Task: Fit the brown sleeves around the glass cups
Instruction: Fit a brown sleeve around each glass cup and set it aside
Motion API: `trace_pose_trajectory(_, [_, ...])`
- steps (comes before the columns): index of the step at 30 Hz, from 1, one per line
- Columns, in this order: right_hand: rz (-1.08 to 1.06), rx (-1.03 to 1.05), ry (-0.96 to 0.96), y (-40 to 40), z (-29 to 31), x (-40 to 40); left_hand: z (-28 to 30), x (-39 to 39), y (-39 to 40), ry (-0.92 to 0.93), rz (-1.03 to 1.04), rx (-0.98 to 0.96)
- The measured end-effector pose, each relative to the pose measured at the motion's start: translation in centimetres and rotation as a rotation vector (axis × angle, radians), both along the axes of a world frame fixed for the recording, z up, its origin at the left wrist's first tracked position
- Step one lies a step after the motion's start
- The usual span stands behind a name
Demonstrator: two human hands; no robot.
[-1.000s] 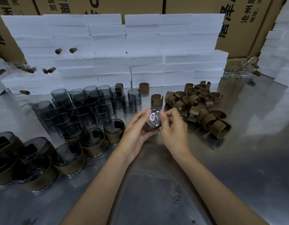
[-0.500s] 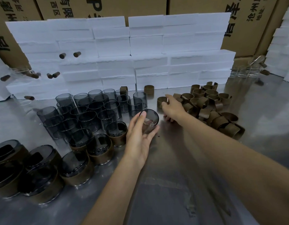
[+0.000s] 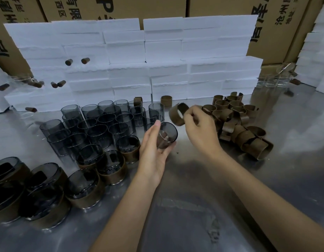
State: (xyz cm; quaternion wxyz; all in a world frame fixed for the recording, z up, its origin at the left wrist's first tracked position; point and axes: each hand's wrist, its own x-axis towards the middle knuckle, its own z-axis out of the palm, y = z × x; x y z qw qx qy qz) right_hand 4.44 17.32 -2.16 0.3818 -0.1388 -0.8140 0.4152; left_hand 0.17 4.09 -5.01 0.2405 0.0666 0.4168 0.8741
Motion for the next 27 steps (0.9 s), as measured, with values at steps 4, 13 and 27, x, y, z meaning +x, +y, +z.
trace_pose_trajectory(4, [-0.014,0.437,-0.226,-1.3,0.1,2.8,0.3,0.2,-0.2,0.085,-0.067,-0.045])
trace_pose_trajectory(13, [0.075,0.082,-0.1,-2.6,-0.1,3.2,0.4,0.1,-0.3,0.127,-0.125,-0.104])
trace_pose_trajectory(27, [0.263,-0.515,-0.292,-2.2,-0.8,3.1,0.7,1.4,-0.4,0.234,-0.188,-0.203])
